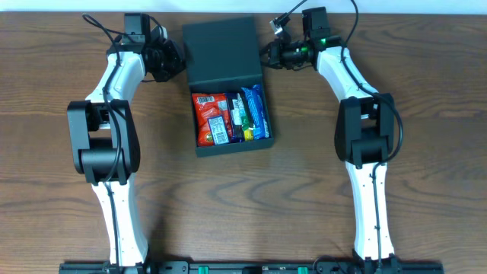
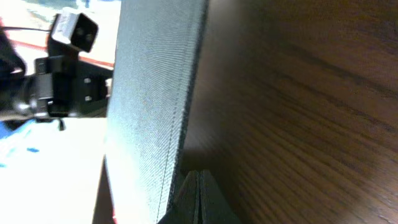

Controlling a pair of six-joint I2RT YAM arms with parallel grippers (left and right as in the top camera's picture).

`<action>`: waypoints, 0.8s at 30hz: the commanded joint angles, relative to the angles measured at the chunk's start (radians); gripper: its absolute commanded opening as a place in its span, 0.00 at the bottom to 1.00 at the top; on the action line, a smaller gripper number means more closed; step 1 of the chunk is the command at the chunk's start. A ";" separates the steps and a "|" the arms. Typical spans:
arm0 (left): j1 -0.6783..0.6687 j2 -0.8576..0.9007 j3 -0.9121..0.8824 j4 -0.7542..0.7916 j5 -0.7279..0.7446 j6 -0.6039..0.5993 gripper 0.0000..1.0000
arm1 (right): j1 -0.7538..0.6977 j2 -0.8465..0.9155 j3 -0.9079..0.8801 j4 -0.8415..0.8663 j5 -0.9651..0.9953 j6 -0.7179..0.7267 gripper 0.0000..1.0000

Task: Pack container
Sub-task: 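Swing the lid down over the box with both grippers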

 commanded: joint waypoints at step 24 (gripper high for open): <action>-0.007 -0.227 0.066 -0.068 0.192 0.399 0.06 | -0.027 -0.169 0.054 -0.006 -0.268 -0.061 0.02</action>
